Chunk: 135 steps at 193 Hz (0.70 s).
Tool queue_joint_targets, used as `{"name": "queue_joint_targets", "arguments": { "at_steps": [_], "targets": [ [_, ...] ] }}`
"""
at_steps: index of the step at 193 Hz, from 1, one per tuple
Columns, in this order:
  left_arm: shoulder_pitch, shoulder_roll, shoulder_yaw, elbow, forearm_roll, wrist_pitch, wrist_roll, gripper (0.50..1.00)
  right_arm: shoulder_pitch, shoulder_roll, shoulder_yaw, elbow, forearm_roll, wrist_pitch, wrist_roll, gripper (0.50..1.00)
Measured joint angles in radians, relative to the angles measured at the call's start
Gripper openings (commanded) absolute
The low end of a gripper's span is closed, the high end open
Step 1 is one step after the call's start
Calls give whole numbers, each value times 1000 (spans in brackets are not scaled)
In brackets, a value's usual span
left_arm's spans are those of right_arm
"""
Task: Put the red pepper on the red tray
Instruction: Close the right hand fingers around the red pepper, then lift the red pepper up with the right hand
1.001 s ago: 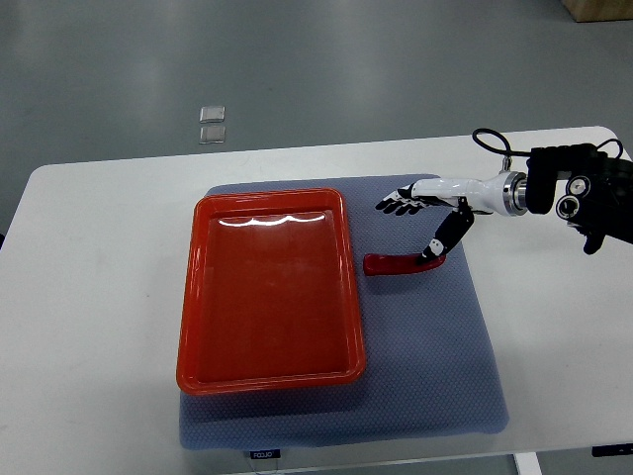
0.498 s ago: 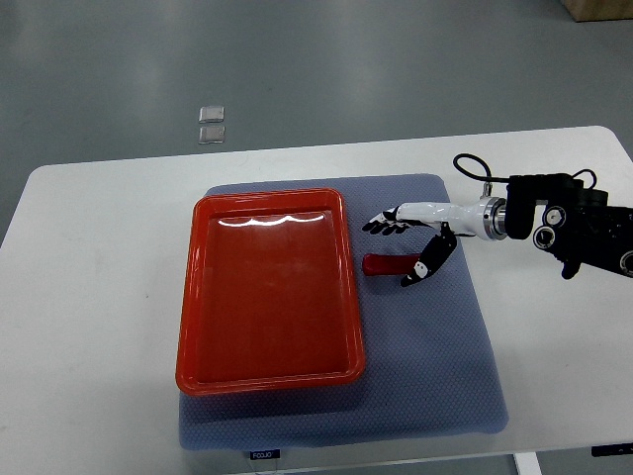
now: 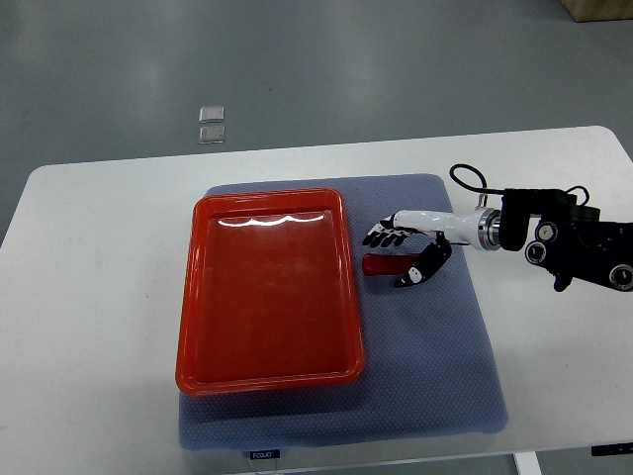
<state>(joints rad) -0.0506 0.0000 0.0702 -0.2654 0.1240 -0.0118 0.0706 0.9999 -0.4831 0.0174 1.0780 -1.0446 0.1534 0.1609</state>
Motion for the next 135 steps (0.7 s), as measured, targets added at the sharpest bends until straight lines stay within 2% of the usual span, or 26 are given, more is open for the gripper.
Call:
{"name": "queue_joint_targets", "arguments": {
  "at_steps": [9, 18, 70, 135],
  "targets": [
    [0, 0, 0, 0, 0, 0, 0, 1000, -3, -1, -3, 0, -13, -5, 1, 529],
    [0, 0, 0, 0, 0, 0, 0, 1000, -5, -2, -7, 0, -24, -9, 1, 500],
    [0, 0, 0, 0, 0, 0, 0, 1000, -9, -13, -19, 0, -42, -33, 2, 500],
    [1, 0, 0, 0, 0, 1, 0, 1000, 20, -68, -8, 10, -35, -28, 2, 500]
  ]
}}
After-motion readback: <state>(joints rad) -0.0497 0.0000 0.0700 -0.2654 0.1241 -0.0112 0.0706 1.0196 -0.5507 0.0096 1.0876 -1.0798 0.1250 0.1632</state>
